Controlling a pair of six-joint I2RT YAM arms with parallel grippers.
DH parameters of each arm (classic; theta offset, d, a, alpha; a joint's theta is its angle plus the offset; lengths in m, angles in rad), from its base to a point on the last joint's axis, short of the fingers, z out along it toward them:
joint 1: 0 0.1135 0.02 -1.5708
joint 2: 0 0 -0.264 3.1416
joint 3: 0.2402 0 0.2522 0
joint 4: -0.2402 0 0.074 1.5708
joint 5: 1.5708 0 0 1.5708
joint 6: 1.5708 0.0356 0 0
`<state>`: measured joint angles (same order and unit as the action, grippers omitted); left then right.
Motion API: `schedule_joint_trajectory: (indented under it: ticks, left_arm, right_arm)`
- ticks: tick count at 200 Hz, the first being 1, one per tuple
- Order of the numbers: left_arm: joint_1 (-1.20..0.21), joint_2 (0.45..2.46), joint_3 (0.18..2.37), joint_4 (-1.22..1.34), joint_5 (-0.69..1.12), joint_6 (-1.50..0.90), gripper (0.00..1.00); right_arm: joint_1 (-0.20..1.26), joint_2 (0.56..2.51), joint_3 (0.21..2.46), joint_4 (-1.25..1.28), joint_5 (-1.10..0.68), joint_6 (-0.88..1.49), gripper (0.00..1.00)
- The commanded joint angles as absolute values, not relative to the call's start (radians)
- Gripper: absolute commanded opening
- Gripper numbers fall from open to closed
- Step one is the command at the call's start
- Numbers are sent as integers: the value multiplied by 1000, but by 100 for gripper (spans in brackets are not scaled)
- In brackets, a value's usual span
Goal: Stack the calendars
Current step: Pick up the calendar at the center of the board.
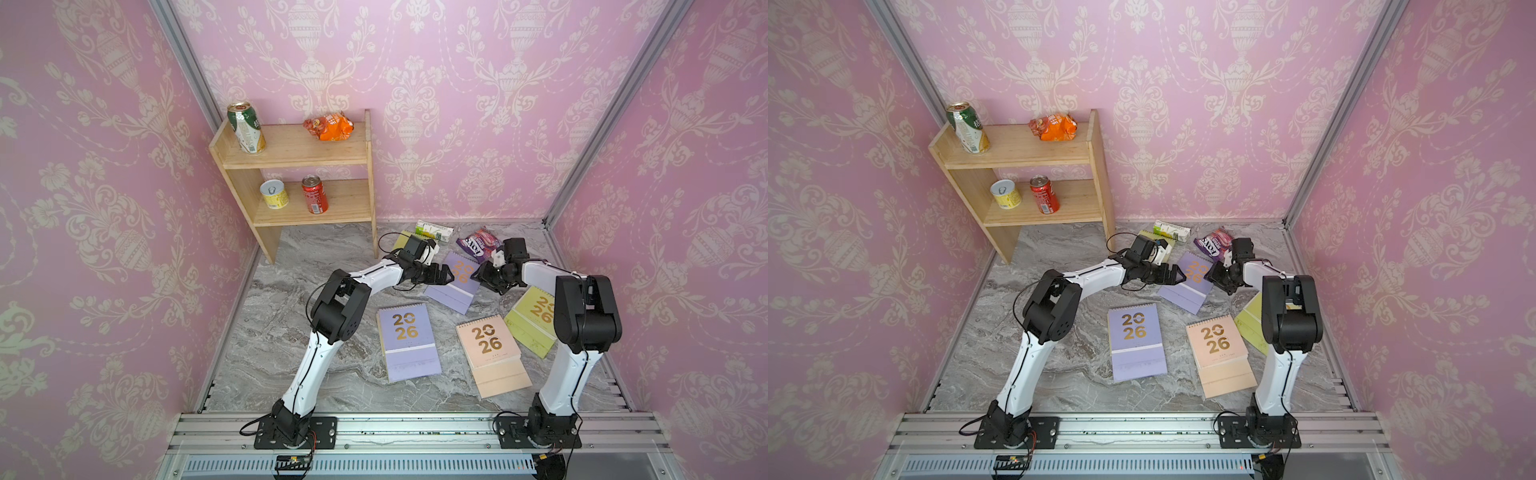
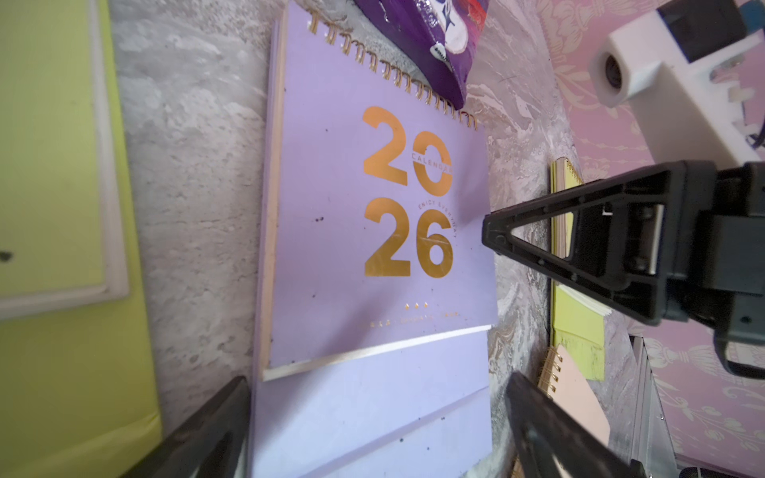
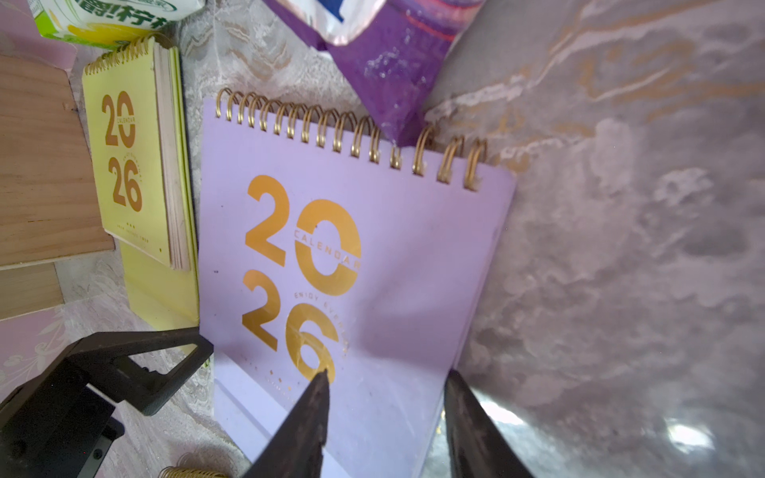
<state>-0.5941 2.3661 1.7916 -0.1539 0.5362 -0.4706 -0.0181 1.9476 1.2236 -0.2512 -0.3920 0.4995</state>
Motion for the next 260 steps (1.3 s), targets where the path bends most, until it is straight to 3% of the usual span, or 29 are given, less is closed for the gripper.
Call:
schedule_joint_trajectory:
  ticks: [1, 121, 260]
  left_arm:
    - [-621, 2339, 1743, -177, 583, -496, 96]
    - [-620, 2320, 1722, -157, 581, -495, 96]
    - [-618, 2334, 1698, -52, 669, -544, 91]
  right_arm:
    - [-12, 1963, 1223, -268, -389, 524, 47]
    - [-12, 1931, 1183, -270, -369, 537, 50]
    - [2, 1825, 1079, -57, -564, 587, 47]
